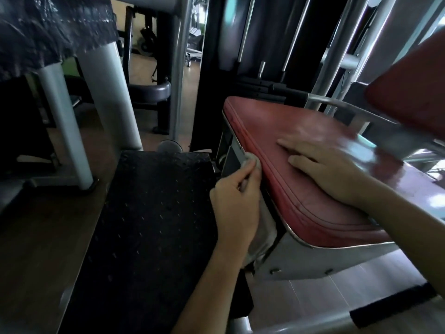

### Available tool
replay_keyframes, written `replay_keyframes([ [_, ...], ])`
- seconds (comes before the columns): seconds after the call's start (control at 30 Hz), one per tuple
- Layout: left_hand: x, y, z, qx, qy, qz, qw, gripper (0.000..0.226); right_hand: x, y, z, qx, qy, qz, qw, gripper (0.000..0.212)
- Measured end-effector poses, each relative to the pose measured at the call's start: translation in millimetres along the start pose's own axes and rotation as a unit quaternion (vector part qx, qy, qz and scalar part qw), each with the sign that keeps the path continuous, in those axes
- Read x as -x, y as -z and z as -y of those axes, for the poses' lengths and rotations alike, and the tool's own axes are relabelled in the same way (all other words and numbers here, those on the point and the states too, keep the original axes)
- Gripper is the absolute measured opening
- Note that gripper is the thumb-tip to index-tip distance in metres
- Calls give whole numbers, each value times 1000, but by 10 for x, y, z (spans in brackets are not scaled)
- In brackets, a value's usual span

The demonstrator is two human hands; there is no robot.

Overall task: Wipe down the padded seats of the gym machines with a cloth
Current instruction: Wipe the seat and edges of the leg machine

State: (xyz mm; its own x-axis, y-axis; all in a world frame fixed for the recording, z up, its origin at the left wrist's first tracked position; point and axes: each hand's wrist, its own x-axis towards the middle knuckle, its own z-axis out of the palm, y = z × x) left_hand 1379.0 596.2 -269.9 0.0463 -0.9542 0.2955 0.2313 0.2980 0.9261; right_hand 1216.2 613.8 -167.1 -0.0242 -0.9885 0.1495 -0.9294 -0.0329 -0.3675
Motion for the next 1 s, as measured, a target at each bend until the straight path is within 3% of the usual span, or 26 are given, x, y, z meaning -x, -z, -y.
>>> replay_keyframes([
  [0.13,359,75,-102,-10,-23,15,1000,25,-15,-34,-14,12,7,2,1000,47],
  [0.33,-198,16,-58,-22,11,0,1000,26,-28,-40,-38,6,8,7,1000,48],
  [0.5,260,71,-119,-1,-11,22,1000,24,-34,-37,-13,9,11,6,1000,49],
  [0.63,102,76,-120,11,0,22,1000,26,-36,-19,-23,10,19,16,1000,47],
  [0.83,-92,275,-119,27,39,32,998,19,-350,-25,107,-29,-34,-17,999,20],
  [1.0,-565,285,68,-27,19,-1,999,20,-529,-90,103,21,-44,46,998,51],
])
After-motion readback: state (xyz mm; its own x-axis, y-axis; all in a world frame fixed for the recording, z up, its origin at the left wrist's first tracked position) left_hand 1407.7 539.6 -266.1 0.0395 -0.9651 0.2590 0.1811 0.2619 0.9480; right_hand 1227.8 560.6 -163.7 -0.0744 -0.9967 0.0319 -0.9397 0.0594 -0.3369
